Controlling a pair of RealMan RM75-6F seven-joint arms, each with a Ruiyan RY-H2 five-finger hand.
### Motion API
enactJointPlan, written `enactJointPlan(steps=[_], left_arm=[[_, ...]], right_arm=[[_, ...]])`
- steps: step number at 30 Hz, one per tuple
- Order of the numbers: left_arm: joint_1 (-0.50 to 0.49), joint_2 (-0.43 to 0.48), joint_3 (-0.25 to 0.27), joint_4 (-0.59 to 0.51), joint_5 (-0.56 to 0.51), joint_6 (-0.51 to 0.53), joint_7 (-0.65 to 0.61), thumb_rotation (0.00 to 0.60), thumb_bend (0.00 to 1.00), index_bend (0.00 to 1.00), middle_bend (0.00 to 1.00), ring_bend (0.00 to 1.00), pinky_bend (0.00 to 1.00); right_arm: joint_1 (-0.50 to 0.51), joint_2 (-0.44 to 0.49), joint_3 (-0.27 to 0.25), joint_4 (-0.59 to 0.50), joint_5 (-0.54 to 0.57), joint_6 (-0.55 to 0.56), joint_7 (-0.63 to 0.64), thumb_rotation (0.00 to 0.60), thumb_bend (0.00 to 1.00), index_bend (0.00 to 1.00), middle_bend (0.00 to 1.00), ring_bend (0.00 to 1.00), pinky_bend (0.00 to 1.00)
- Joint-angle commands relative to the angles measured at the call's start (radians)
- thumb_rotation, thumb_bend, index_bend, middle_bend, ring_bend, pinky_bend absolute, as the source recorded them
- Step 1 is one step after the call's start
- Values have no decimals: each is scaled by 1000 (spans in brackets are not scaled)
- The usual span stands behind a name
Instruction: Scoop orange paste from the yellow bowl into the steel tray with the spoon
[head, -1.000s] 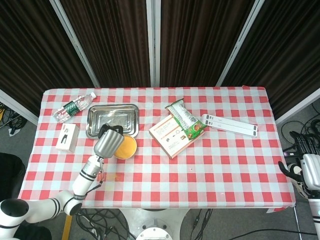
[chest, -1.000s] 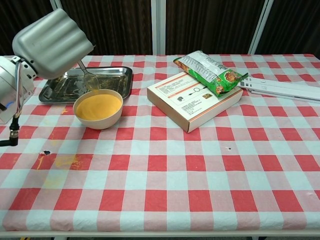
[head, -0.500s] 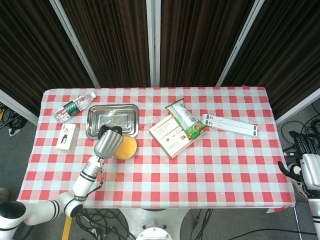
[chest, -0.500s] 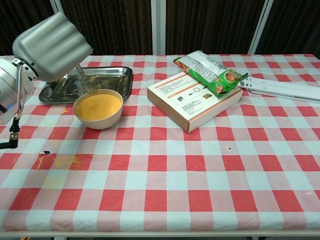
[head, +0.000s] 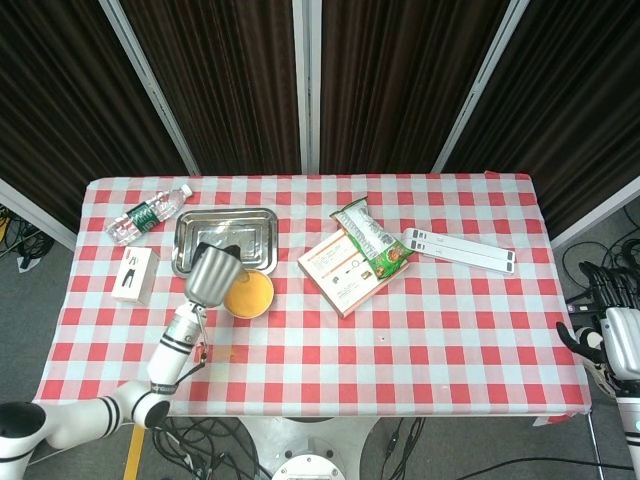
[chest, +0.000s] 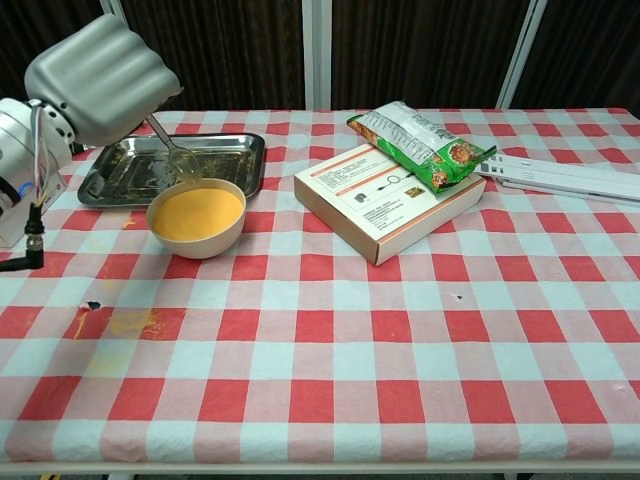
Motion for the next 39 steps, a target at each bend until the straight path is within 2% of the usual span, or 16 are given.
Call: enactJointPlan(steps=[1,7,9,15,22,28,34,39], left_arm=[[-12,10,-60,-15,-62,-56,-110,600,460,720,998,956,965],[-30,43,-167,-77,-240,-201,-284,600,459,718,999,956,965],[-40,50,-186,-63,-268,-229,-324,600,457,716,999,957,965],[-72,62,-255,-12,-474,-388,-445,600,457,696,996,958,965],[-119,20,-266,148,-613,-468,-491,600,452,676,994,957,966],[-156,-15,-245,258,-670,-513,-493,600,445,640,992,957,965],[-178,-36,-218,306,-694,-534,-487,600,407,552,990,955,965],[-180,-32,-207,302,-708,-536,-496,600,363,432,988,955,965]], right_arm=[[1,-1,0,1,0,-1,2,600,233,11,67,0,62],[1,-4,-1,3,-3,1,2,600,233,11,67,0,62],[0,-4,-1,4,-2,2,3,600,233,11,66,0,62],[-1,-4,0,8,4,-1,7,600,233,11,67,0,62],[-2,-3,1,13,8,-3,11,600,234,11,67,0,62],[-2,-6,1,19,11,-5,14,600,233,11,67,0,62],[-1,-8,2,24,14,-9,15,600,233,11,67,0,62],[1,-8,3,21,12,-10,12,600,233,11,68,0,62]])
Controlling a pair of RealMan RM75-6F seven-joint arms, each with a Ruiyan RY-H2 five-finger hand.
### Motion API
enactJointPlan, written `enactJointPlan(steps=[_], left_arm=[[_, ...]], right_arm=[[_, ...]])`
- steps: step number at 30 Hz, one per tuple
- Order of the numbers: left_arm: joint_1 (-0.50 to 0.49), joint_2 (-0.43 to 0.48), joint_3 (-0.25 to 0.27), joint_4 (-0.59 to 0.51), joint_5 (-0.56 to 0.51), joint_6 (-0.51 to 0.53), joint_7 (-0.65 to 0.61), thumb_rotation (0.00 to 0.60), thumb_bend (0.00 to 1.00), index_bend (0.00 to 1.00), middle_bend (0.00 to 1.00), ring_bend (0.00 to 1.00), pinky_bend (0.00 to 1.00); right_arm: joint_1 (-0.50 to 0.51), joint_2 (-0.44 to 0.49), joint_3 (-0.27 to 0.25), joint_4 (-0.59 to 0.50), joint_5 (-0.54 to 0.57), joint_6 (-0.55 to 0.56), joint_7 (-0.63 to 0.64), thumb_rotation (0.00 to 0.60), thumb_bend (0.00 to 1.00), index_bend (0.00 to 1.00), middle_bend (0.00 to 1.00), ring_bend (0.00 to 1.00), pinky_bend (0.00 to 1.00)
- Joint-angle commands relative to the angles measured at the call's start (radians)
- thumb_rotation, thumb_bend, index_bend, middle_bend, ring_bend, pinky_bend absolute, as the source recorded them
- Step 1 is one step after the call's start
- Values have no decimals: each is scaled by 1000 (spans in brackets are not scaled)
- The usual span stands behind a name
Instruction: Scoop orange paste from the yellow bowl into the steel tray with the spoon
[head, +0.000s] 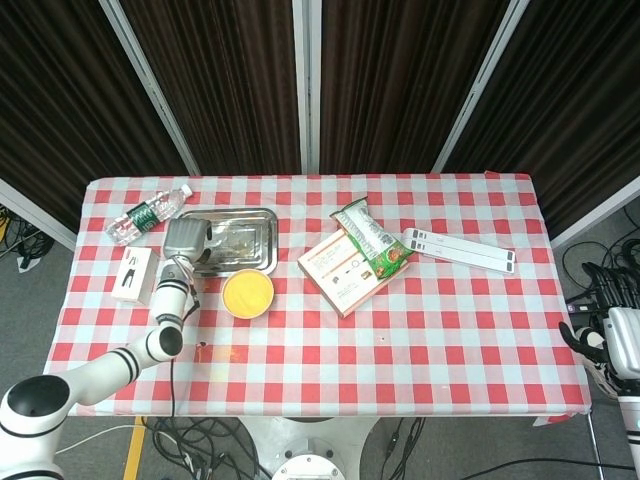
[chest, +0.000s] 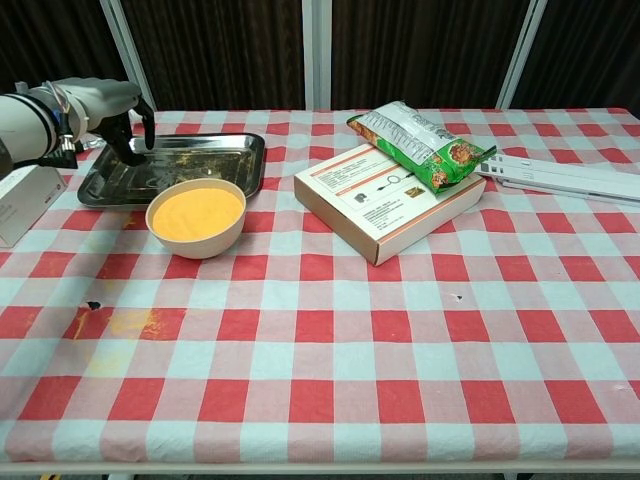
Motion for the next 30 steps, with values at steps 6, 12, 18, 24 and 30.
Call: enactJointPlan(steps=[6,12,18,24,30], left_arm=[[38,77,-13,-102,-1,38,-79,600,358,351,981,953,958],[180,290,19,-406,121,211,-167,600,343,350,867,802,868],[359,465,123,-627,291,422,-227,600,236,344,603,456,559],[520,546,249,-656,477,563,-357,600,210,327,423,302,354],[646,560,332,-665,581,700,-380,600,210,322,414,300,315]], right_arm=[[1,4,1,-7,1,0,-7,600,233,11,68,0,62],[0,20,-1,-19,7,-9,-21,600,233,11,68,0,62],[-3,26,-3,-25,9,-10,-25,600,233,11,67,0,62],[-4,18,-9,-17,-6,-5,-22,600,233,11,49,0,65],[-3,0,-25,-16,-41,5,-23,600,233,11,40,0,61]])
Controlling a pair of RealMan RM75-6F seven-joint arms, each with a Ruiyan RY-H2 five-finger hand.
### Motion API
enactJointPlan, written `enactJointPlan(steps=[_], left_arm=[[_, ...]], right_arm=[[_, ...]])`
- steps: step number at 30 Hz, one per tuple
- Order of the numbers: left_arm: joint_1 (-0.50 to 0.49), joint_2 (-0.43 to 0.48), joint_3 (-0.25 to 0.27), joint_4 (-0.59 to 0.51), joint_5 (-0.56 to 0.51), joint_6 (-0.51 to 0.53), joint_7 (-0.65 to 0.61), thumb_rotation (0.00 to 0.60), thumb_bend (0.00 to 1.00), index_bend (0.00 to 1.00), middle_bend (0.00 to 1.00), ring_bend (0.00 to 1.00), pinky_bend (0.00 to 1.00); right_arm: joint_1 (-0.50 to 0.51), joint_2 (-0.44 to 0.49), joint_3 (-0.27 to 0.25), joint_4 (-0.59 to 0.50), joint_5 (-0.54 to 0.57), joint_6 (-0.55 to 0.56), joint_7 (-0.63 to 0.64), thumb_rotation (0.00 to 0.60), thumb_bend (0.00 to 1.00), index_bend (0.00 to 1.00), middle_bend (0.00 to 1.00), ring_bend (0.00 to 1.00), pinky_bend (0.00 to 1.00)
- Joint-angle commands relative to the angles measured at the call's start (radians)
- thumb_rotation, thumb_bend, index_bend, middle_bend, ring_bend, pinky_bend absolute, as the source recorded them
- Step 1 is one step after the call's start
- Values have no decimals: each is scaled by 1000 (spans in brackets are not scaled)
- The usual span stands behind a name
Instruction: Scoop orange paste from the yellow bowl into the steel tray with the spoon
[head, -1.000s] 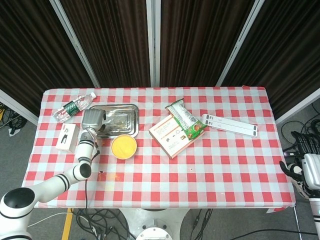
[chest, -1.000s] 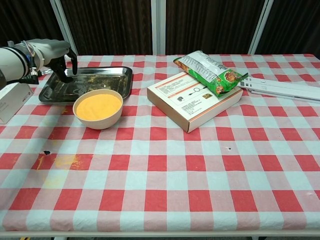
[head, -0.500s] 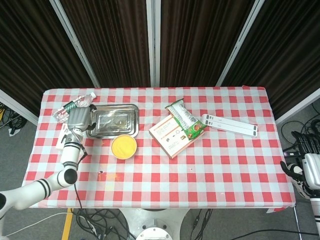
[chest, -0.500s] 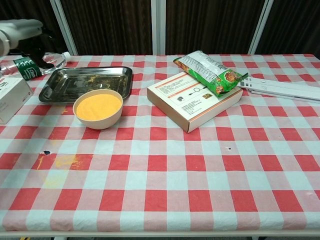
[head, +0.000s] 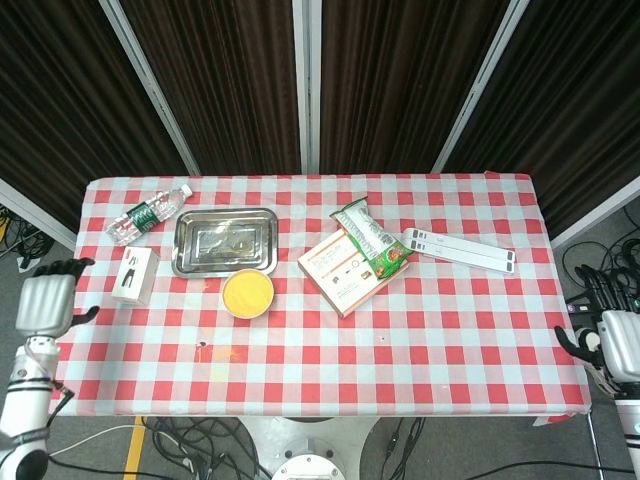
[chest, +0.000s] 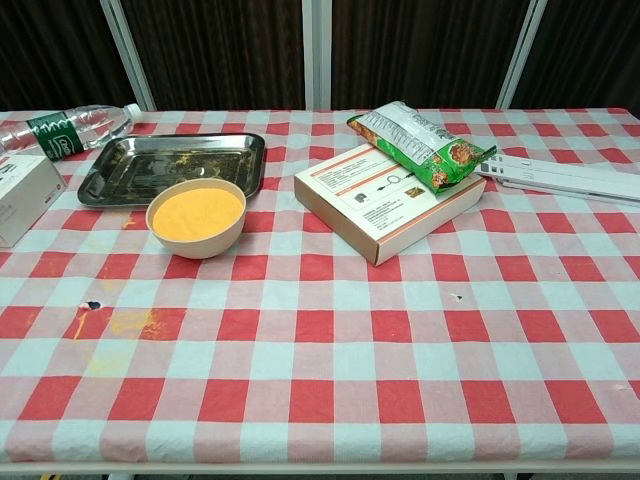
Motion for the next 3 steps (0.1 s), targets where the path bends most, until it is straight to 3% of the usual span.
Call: enactJointPlan(steps=[1,3], left_arm=[[84,21,54,-30,45,98,-9,600,209,322,414,299,311],[109,21,58,-46,52,131,2,600,208,322,414,299,304]], right_arm=[[0,-7,-10,-4,-14,1,-6,600,233,11,40,0,61],[-1,-11,-15,-10,-20,5,-16,600,233,11,40,0,59]])
